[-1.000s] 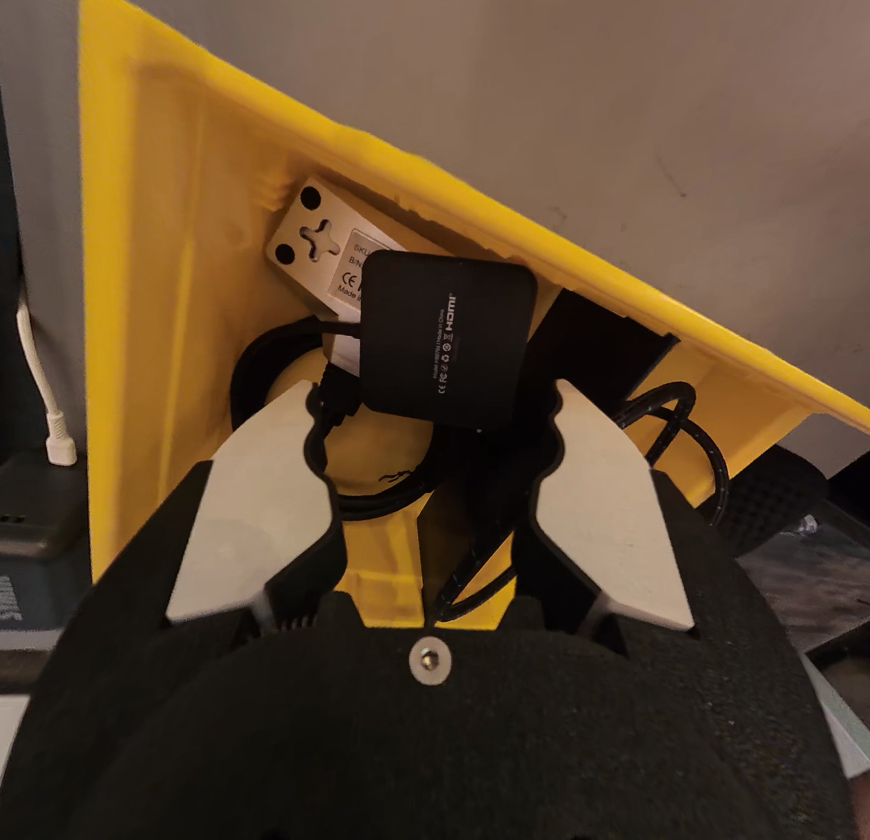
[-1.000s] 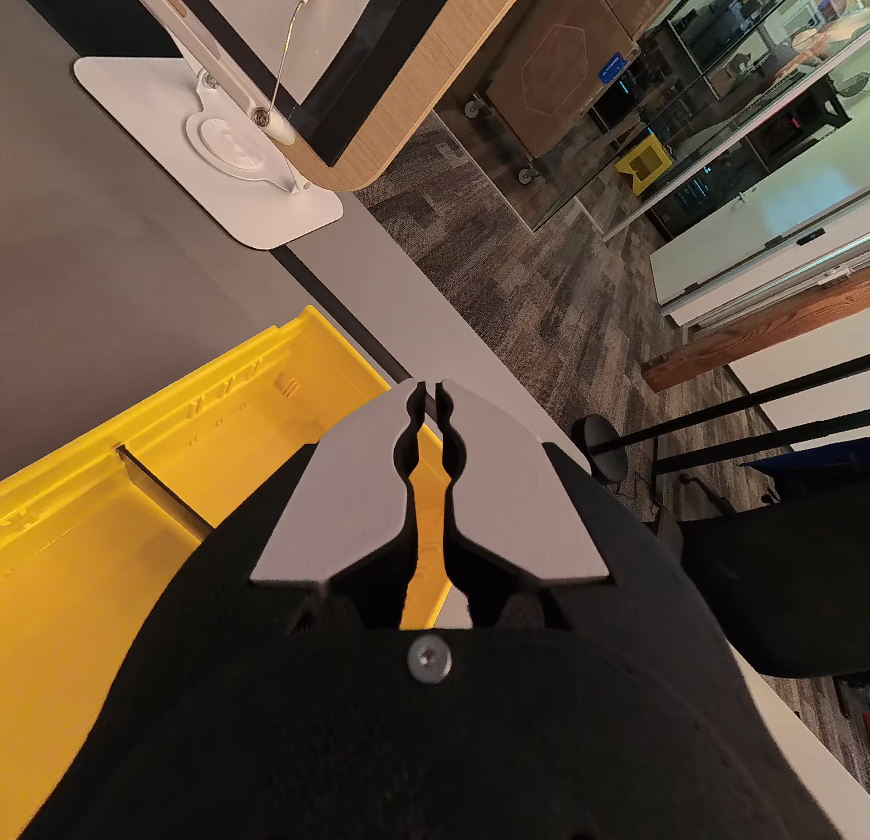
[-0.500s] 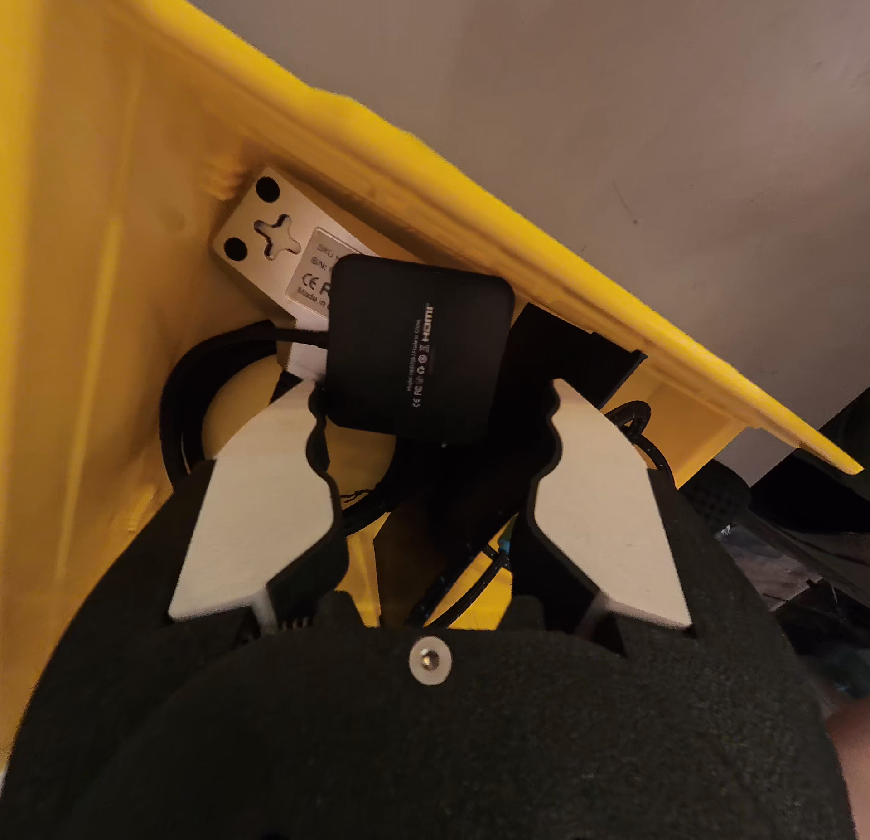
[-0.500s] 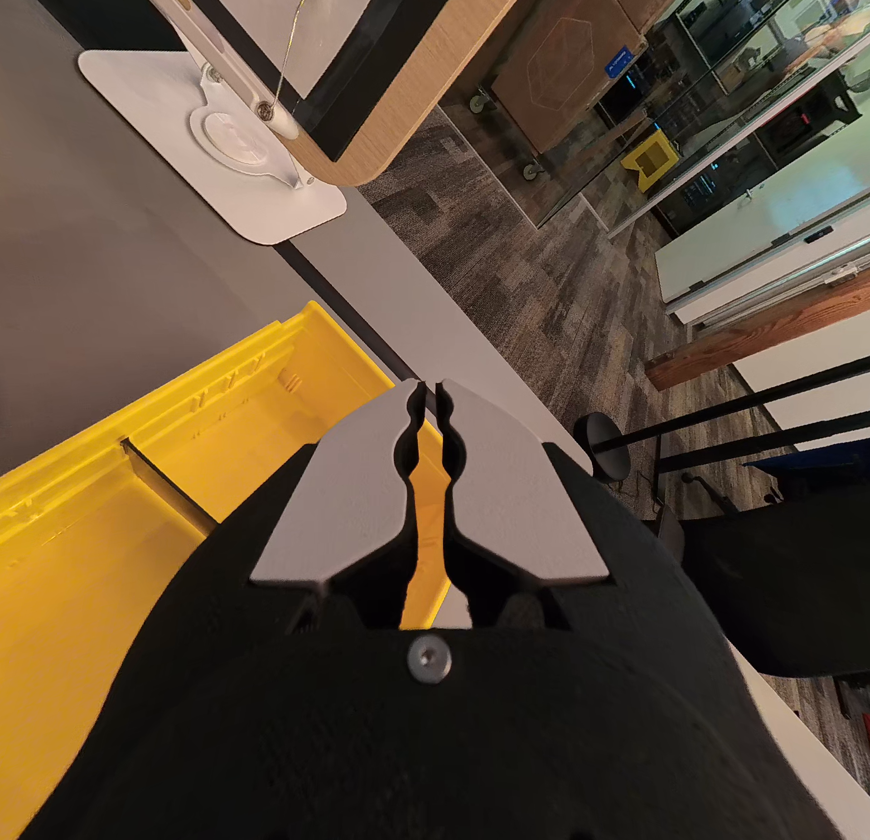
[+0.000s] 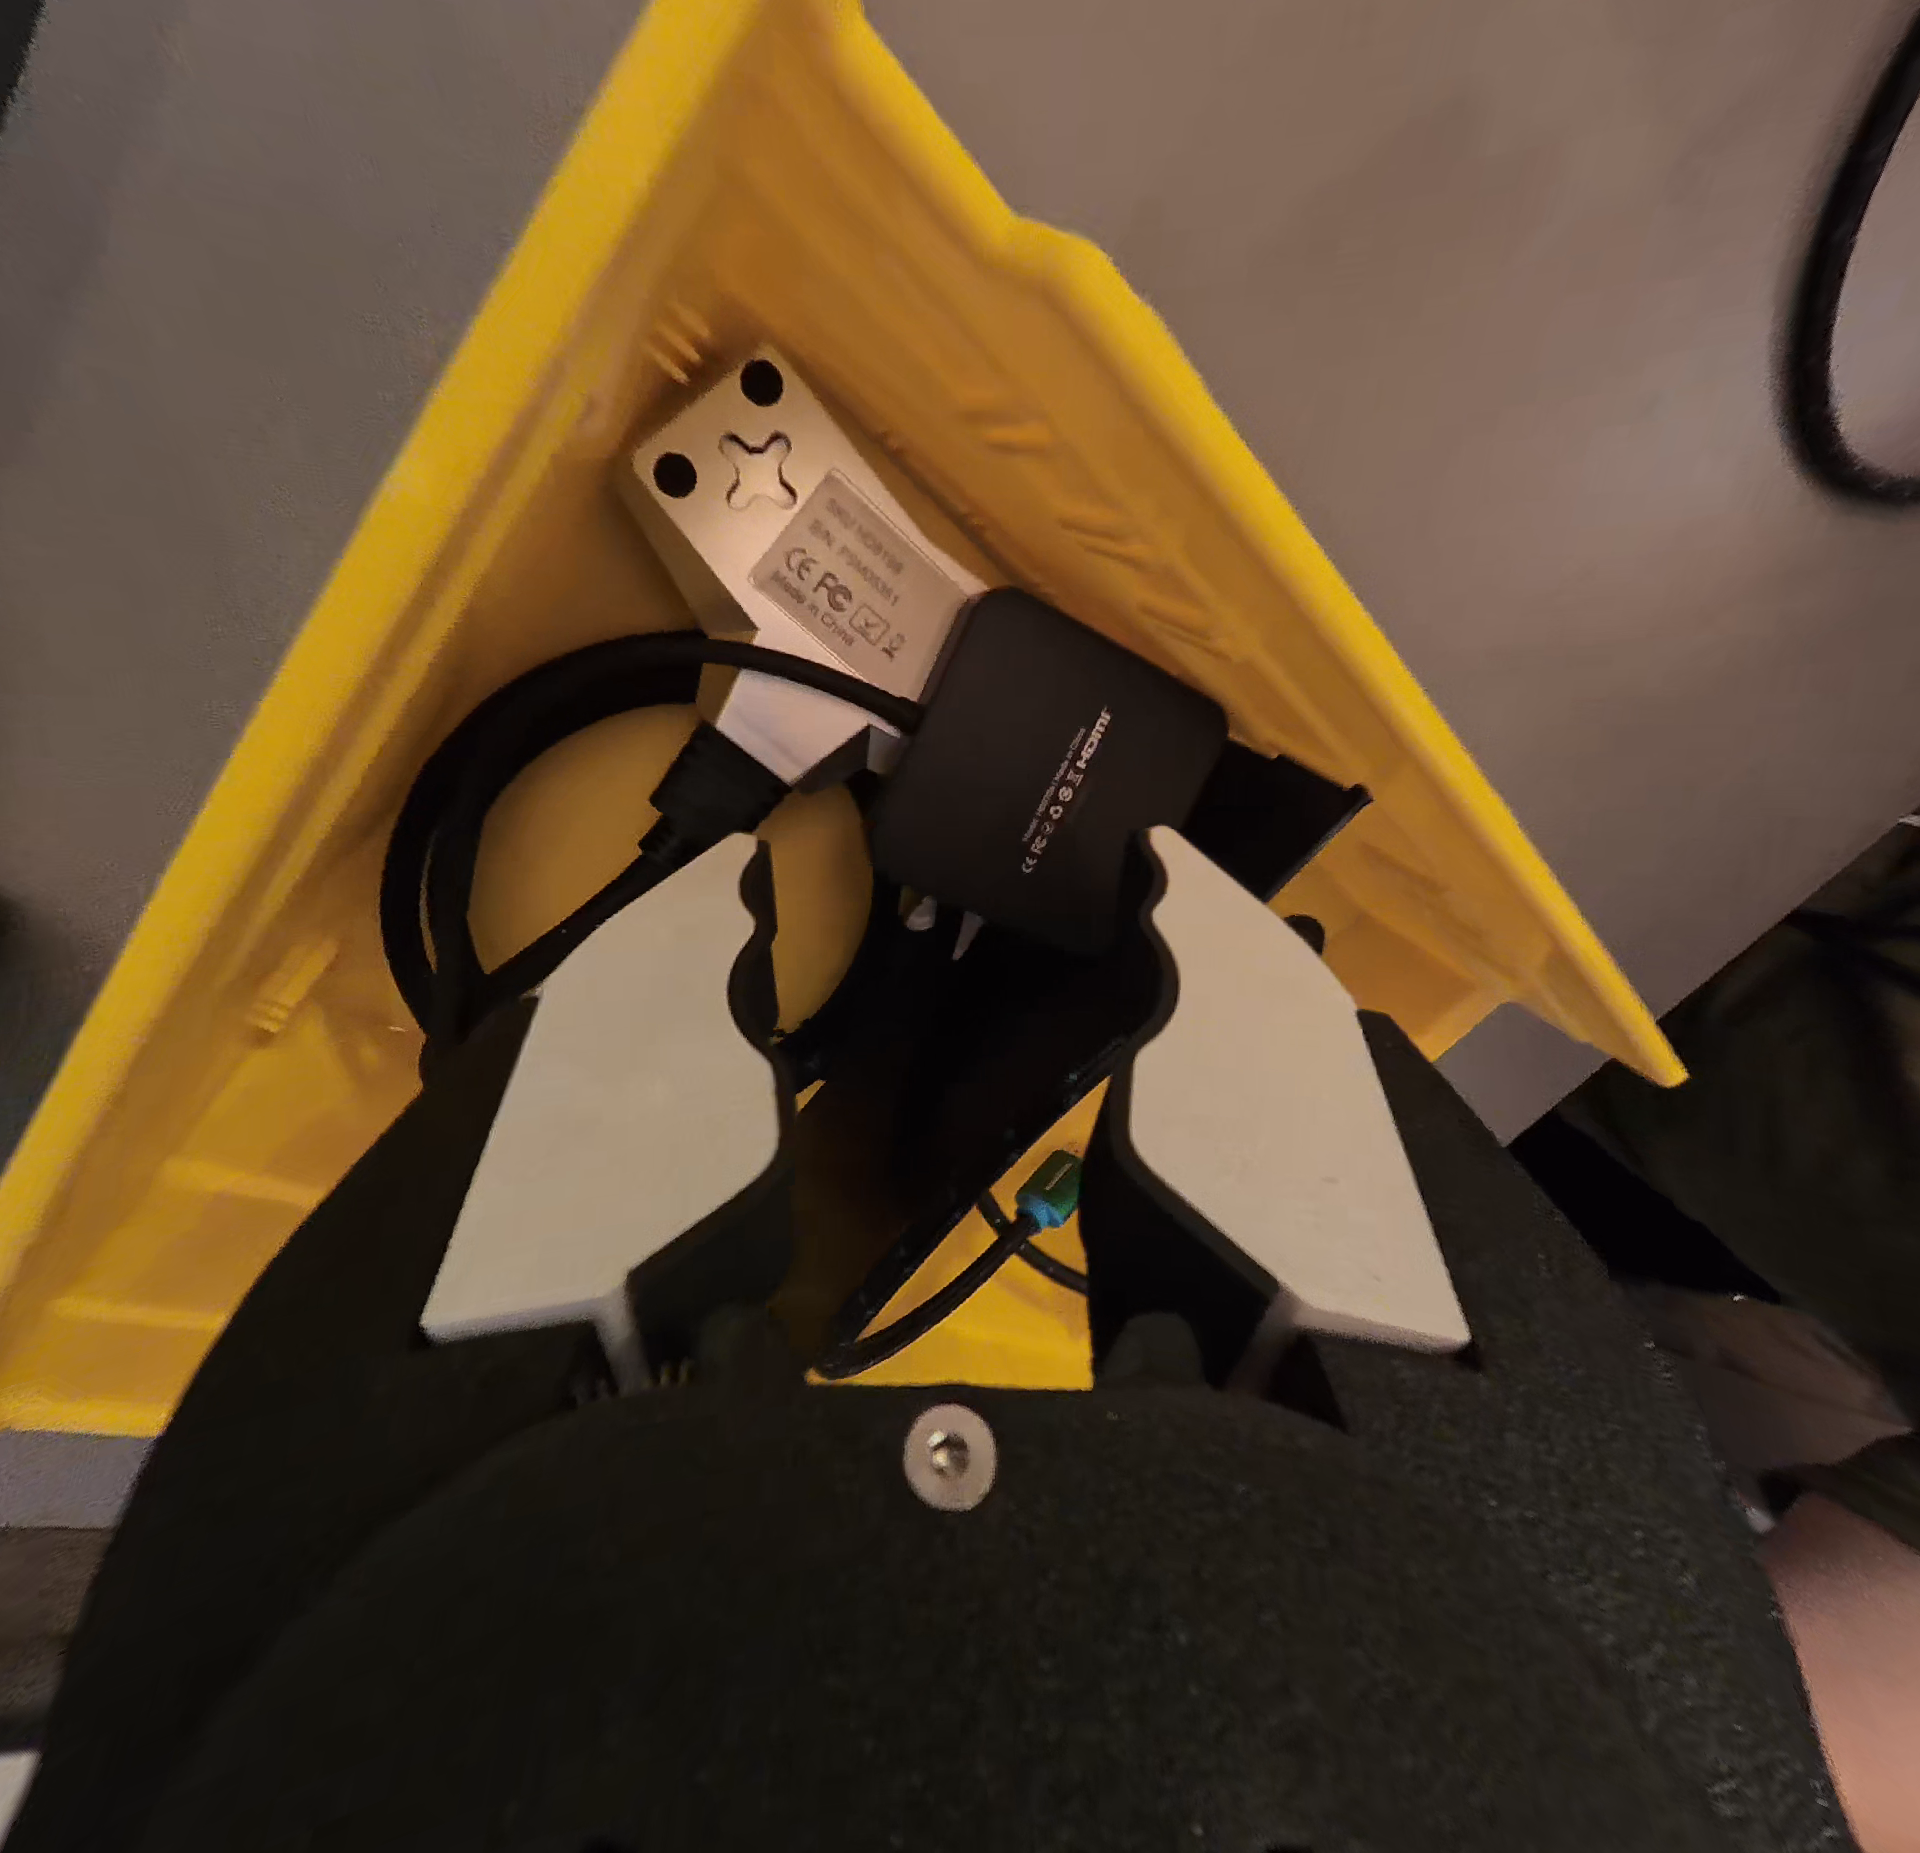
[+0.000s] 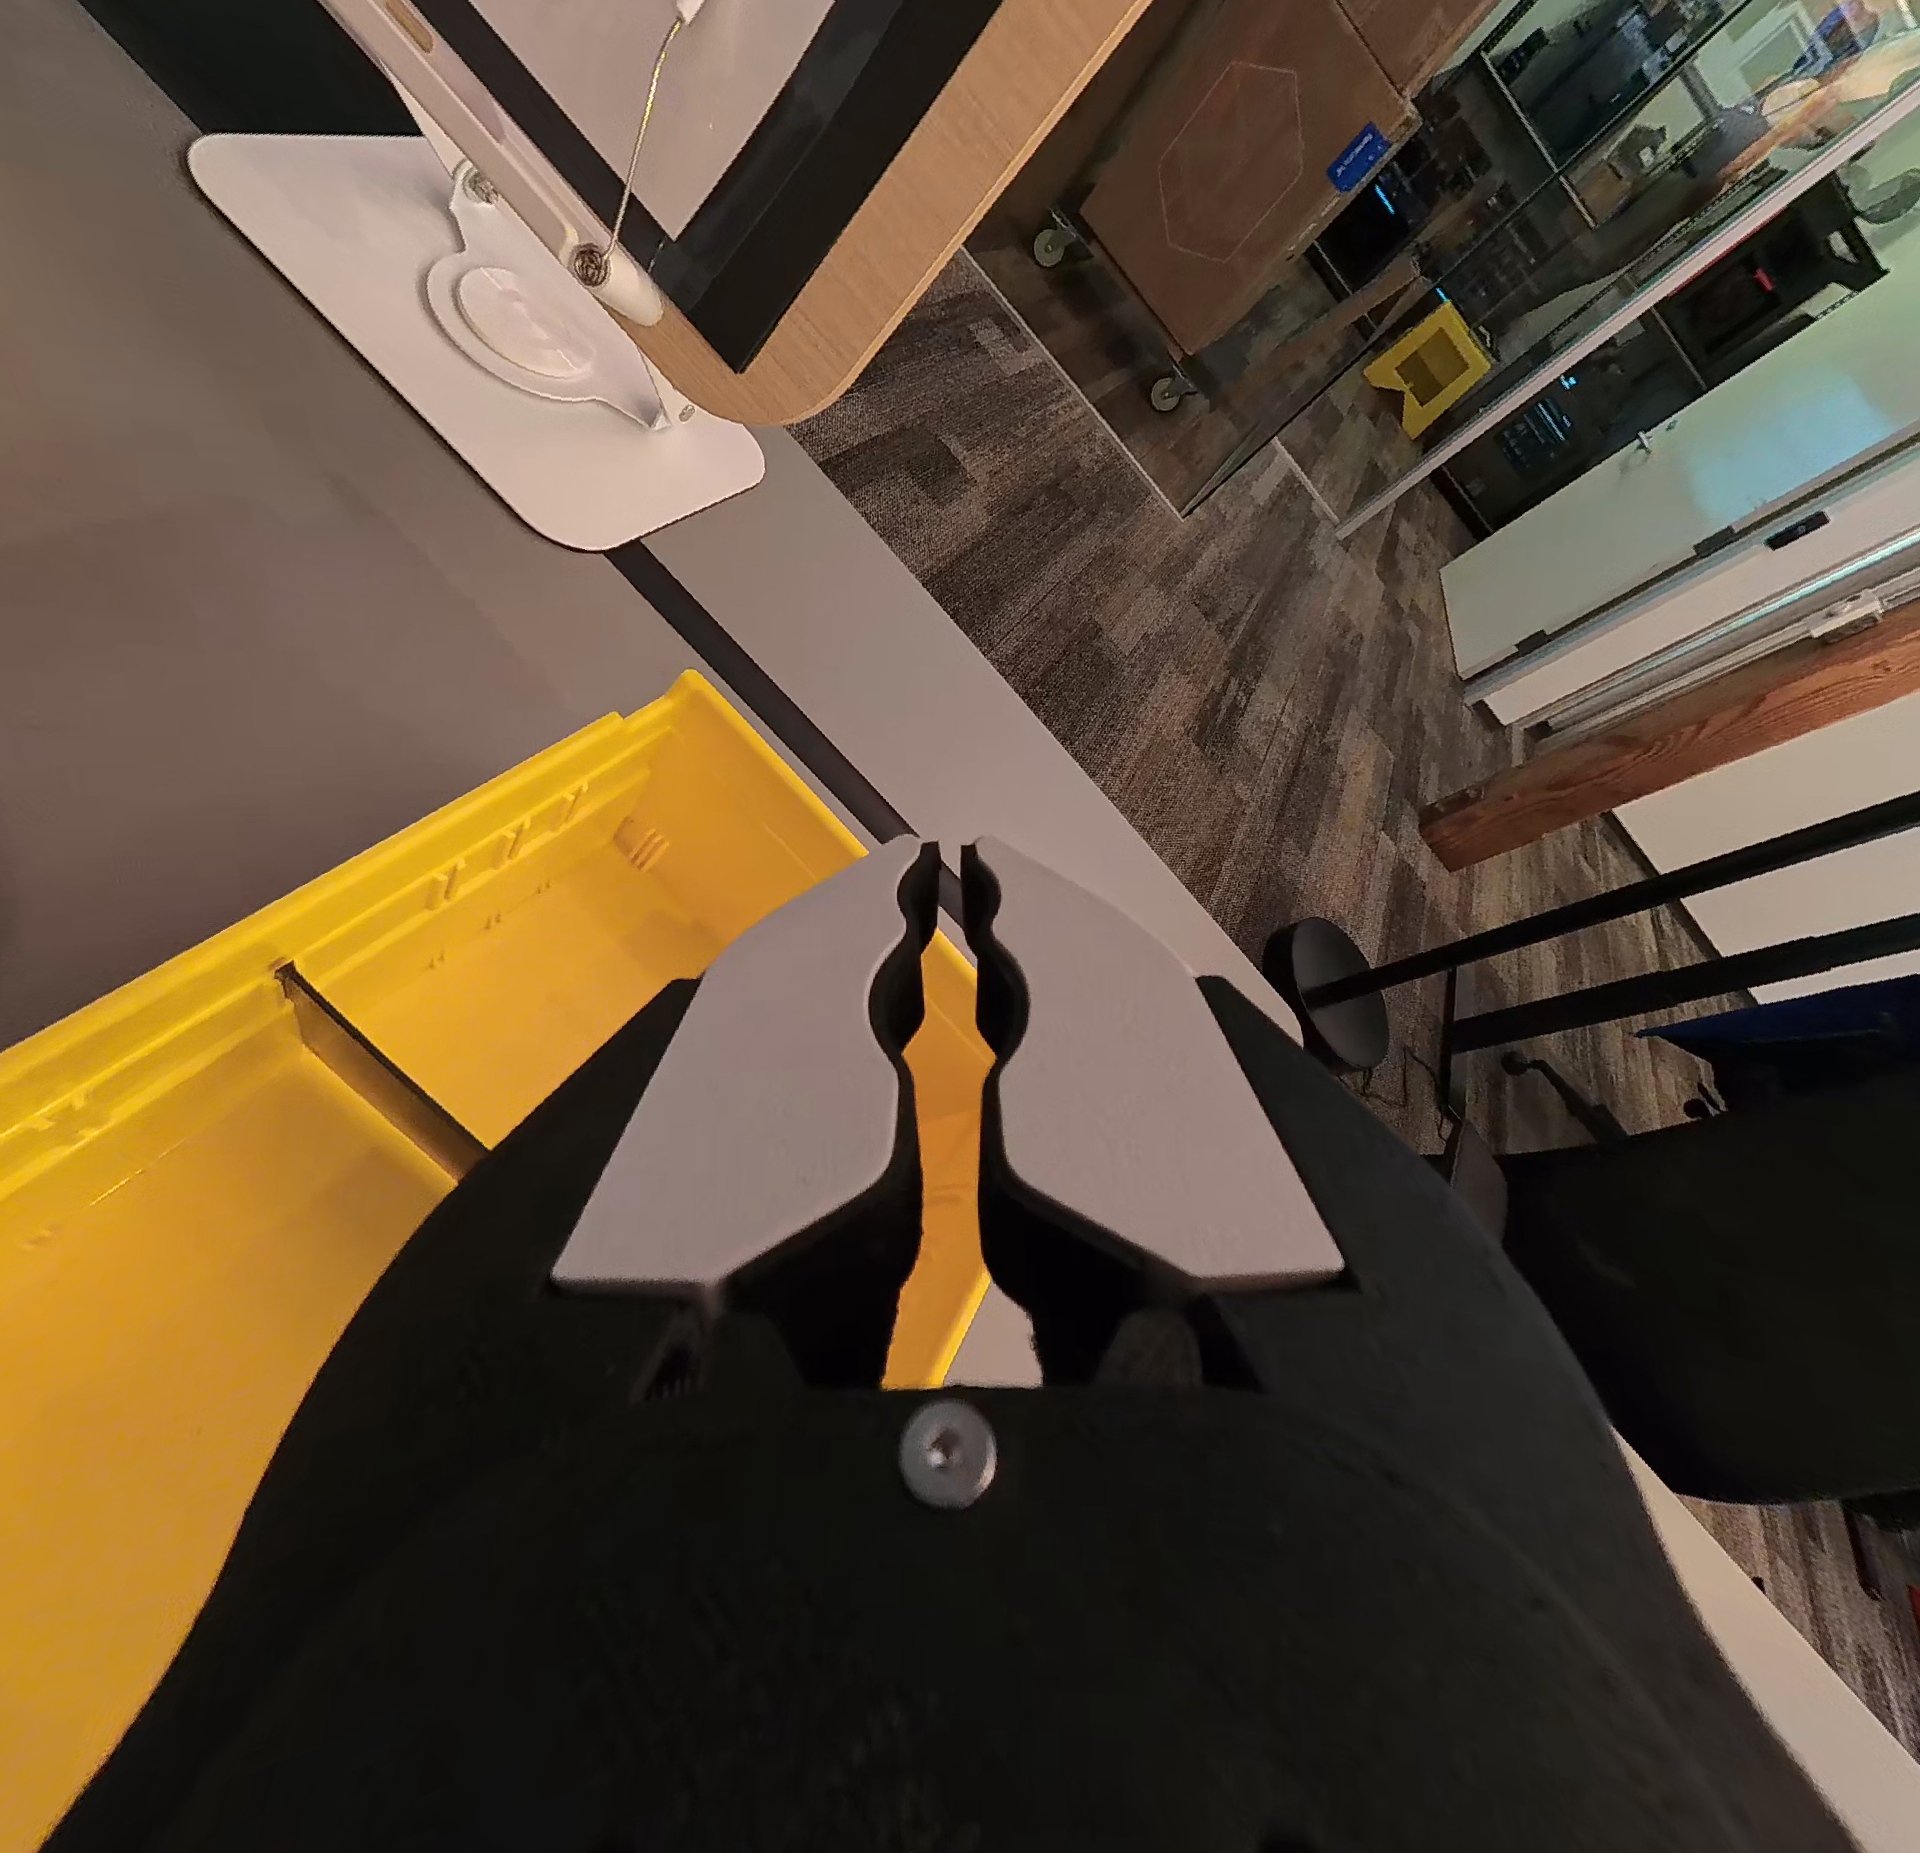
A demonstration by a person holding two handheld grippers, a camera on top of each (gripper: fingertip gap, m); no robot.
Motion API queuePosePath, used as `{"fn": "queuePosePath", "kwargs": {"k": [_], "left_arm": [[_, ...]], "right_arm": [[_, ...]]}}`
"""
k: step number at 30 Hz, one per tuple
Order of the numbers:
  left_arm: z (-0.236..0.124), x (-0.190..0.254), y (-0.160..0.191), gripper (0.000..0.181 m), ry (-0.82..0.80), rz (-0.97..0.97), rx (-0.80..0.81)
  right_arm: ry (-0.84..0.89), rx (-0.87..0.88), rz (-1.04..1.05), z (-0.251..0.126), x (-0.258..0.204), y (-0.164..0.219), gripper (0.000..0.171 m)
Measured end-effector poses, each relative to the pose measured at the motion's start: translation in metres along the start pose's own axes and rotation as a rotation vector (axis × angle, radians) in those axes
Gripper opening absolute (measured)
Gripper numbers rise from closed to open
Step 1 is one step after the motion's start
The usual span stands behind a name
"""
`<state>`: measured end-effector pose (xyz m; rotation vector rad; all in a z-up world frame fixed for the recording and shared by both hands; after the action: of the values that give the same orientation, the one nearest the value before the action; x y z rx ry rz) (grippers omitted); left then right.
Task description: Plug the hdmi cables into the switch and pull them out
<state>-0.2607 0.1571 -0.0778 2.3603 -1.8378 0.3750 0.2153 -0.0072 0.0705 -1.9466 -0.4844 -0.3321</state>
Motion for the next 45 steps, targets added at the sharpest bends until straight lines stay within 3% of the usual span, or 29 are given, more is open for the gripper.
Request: {"fn": "queuePosePath", "kwargs": {"k": [3, 8, 12, 16, 27, 33, 38, 45], "left_arm": [[-0.001, -0.001, -0.003, 0.061, 0.022, -0.048, 0.01], [0.019, 0.002, 0.008, 0.066, 0.038, 0.064, -0.095], [0.023, 0.004, 0.005, 0.069, 0.118, 0.069, -0.065], [0.023, 0.009, 0.012, 0.06, 0.245, -0.005, -0.077], [0.033, 0.026, 0.019, 0.061, 0.496, -0.177, -0.04], [0.028, 0.026, 0.019, 0.044, 0.495, -0.143, 0.028], [0.014, 0.021, 0.015, 0.017, 0.453, -0.105, 0.128], [0.013, 0.019, 0.003, 0.02, 0.445, -0.132, 0.203]], "right_arm": [[0.001, -0.004, -0.005, 0.001, -0.001, 0.0, 0.005], [-0.009, -0.004, -0.009, 0.002, -0.002, 0.001, 0.005], [-0.01, -0.015, -0.016, 0.003, -0.002, 0.003, 0.005], [-0.011, -0.02, -0.023, 0.004, -0.003, 0.004, 0.005], [-0.002, -0.024, -0.038, 0.002, -0.002, 0.004, 0.005], [-0.001, -0.023, -0.043, 0.002, -0.002, 0.003, 0.005], [0.001, -0.024, -0.05, 0.001, -0.003, 0.002, 0.005], [0.009, -0.029, -0.059, 0.001, -0.003, 0.003, 0.005]]}}
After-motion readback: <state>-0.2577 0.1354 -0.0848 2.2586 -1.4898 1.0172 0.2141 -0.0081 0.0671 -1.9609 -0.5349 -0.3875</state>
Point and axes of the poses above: each gripper's, where its closed fingertips meet, z out along the fingers, y out of its underside, x = y × z across the jaws, the point moved 1 cm from there along -z, back along the fingers, and after that the axes turned 10 degrees about z, right-handed, at the moved point
